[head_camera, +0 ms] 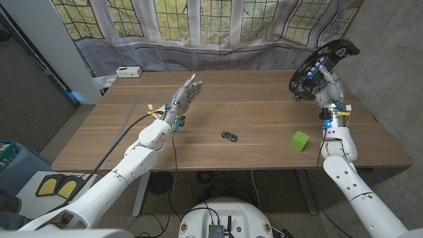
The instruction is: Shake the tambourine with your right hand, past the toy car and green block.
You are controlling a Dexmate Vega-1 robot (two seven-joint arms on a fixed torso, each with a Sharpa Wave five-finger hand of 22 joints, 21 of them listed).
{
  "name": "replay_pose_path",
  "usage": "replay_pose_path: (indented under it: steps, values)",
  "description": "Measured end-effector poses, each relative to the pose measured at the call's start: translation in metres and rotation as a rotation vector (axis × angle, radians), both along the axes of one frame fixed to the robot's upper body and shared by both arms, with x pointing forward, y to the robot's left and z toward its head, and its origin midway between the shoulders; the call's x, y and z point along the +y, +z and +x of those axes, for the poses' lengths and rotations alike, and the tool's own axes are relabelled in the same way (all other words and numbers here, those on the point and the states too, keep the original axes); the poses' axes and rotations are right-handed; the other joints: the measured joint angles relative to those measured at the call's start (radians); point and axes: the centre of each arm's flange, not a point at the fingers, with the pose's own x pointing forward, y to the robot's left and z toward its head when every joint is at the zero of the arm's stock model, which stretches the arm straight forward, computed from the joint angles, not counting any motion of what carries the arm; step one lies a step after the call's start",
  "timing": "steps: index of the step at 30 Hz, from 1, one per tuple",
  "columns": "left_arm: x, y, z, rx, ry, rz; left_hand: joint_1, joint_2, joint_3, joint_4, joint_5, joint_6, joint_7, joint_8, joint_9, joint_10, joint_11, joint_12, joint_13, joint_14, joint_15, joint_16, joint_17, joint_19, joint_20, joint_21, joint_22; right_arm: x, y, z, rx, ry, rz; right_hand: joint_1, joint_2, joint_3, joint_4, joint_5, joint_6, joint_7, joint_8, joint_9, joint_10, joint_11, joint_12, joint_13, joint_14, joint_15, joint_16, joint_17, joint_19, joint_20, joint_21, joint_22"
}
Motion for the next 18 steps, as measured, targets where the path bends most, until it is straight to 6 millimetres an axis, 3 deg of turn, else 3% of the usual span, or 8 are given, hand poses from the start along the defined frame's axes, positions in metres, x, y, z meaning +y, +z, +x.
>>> replay_pose_path:
  steps: [7, 18]
  values:
    - [0.001, 0.000, 0.000, 0.002, -0.001, -0.003, 0.000, 0.000, 0.000, 0.000, 0.000, 0.000, 0.000, 0.000, 0.000, 0.000, 0.000, -0.003, 0.000, 0.000, 0.000, 0.000, 0.000, 0.000, 0.000, 0.000, 0.000, -0.006, -0.023, 0.014, 0.036, 0.088, 0.147, 0.000, 0.000, 0.000, 0.000, 0.005, -0.004, -0.004, -0.004, 0.000, 0.000, 0.000, -0.002, -0.003, 0.000, 0.000, -0.005, 0.000, -0.004, -0.004, 0.000, 0.000]
    - [0.001, -0.001, 0.001, 0.011, -0.001, -0.005, 0.000, 0.000, 0.004, -0.004, 0.000, 0.000, 0.000, 0.000, 0.000, 0.000, 0.000, -0.005, 0.000, 0.000, 0.000, 0.000, 0.000, -0.006, 0.006, 0.000, 0.000, -0.006, -0.031, 0.023, 0.043, 0.132, 0.165, 0.000, 0.000, -0.001, 0.002, 0.005, -0.004, -0.004, -0.005, 0.000, 0.000, 0.000, -0.004, -0.005, 0.000, 0.000, -0.011, 0.000, -0.004, -0.003, 0.010, 0.000]
